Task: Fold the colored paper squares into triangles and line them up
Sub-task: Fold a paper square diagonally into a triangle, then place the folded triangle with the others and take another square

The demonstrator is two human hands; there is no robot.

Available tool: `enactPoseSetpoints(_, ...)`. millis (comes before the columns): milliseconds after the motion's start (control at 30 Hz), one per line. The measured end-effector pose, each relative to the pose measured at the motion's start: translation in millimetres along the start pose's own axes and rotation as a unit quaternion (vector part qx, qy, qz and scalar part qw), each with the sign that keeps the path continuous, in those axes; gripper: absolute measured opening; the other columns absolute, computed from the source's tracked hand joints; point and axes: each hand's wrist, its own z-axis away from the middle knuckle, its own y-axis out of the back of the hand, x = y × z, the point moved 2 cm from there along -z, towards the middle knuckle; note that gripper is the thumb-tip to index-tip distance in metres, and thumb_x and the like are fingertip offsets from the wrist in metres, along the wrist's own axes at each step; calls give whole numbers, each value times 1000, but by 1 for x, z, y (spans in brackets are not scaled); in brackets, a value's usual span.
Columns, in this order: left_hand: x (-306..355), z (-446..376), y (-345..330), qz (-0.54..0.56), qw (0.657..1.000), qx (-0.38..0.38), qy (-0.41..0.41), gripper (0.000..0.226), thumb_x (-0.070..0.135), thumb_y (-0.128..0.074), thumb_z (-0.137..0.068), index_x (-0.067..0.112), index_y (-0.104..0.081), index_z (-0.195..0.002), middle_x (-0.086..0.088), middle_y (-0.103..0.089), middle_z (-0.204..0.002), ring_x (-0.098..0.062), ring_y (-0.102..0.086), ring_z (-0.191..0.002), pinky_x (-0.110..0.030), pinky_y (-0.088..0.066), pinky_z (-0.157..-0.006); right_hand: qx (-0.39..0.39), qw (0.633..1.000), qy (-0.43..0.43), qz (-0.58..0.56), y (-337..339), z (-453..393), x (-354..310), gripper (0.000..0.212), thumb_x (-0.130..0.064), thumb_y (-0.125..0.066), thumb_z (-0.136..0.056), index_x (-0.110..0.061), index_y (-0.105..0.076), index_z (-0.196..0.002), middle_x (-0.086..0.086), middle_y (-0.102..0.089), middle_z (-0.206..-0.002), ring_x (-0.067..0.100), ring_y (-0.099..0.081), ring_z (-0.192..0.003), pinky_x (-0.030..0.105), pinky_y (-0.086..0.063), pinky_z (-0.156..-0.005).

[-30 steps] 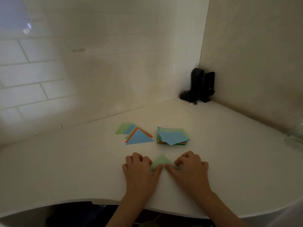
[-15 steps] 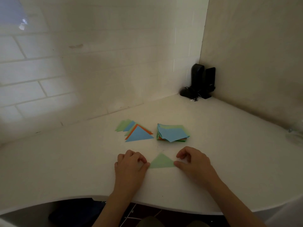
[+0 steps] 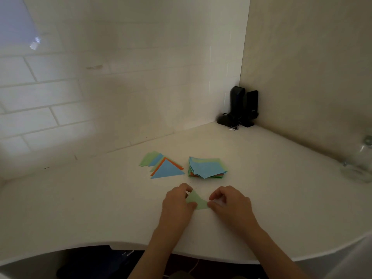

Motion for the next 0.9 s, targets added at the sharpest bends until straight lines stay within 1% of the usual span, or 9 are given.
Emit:
enactPoseSetpoints(67, -9, -2, 7, 38, 999, 18, -4, 18, 15, -65, -84, 20, -62, -101, 7, -60, -81, -12, -57, -77, -29, -47, -76, -7, 1000, 10, -3, -1, -2, 2, 12, -46, -65, -80, -42, -55, -84, -16, -55, -95, 3, -48, -88, 29, -34, -86)
enactPoseSetpoints(133, -23, -8, 18, 59, 997, 58, 3, 14, 13, -65, -84, 22, -65, -95, 7, -63, -76, -11, -58, -73, -25, -46, -70, 2, 1000, 21, -22, -1, -5, 3, 12, -47, -67, -78, -40, -58, -83, -16, -56, -91, 1, -49, -79, 31, -41, -85)
enactPoseSetpoints(233, -46, -25, 39, 83, 987, 136, 6, 15, 8, -68, -81, 18, -66, -92, 7, -63, -74, -6, -57, -68, -10, -40, -63, 79, 994, 46, -59, -1, -16, 1, 11, -39, -72, -77, -33, -64, -83, -15, -58, -88, 2, -53, -66, 27, -48, -73)
enactPoseSetpoints(300, -56, -40, 48, 86, 983, 163, 1, 16, 5, -70, -79, 17, -67, -91, 5, -63, -74, -6, -57, -68, -12, -43, -66, 124, 989, 57, -54, -1, -26, -2, 11, -34, -74, -76, -31, -67, -85, -14, -55, -89, 1, -51, -63, 21, -44, -66)
enactPoseSetpoints(400, -62, -61, 49, 76, 984, 161, -6, 16, 7, -70, -78, 19, -67, -88, 3, -64, -78, -16, -60, -73, -29, -47, -72, 162, 983, 64, -51, -6, -43, -8, 15, -32, -75, -75, -29, -71, -89, -12, -52, -94, 1, -48, -67, 20, -41, -63)
enactPoseSetpoints(533, -70, -77, 39, -16, 986, 164, -19, 20, 14, -75, -74, 19, -68, -91, 0, -62, -87, -23, -53, -85, -32, -42, -75, 167, 982, 81, -16, -14, -56, -19, 30, -39, -77, -72, -27, -72, -99, -9, -50, -99, 9, -55, -84, 23, -43, -66)
enactPoseSetpoints(633, -73, -78, 34, -52, 978, 199, -25, 28, 15, -77, -70, 20, -67, -96, -4, -56, -91, -26, -46, -89, -37, -42, -78, 177, 979, 98, 21, -22, -60, -22, 29, -41, -75, -73, -28, -73, -99, -9, -50, -97, 10, -54, -81, 26, -45, -65)
enactPoseSetpoints(800, -47, -74, 21, 53, 976, 167, -129, 18, 15, -75, -74, 24, -64, -86, 4, -56, -87, -14, -50, -83, -25, -39, -77, 196, 974, 107, 50, -28, -62, -14, 15, -35, -73, -78, -30, -74, -91, -10, -52, -94, 10, -54, -73, 20, -38, -58)
enactPoseSetpoints(900, -30, -75, 8, 70, 974, 131, -171, 19, 23, -74, -76, 19, -67, -94, 5, -57, -91, -11, -53, -85, -17, -41, -78, 225, 965, 126, 56, -27, -62, -14, 8, -28, -76, -76, -28, -75, -83, -8, -55, -89, 12, -56, -71, 22, -43, -54)
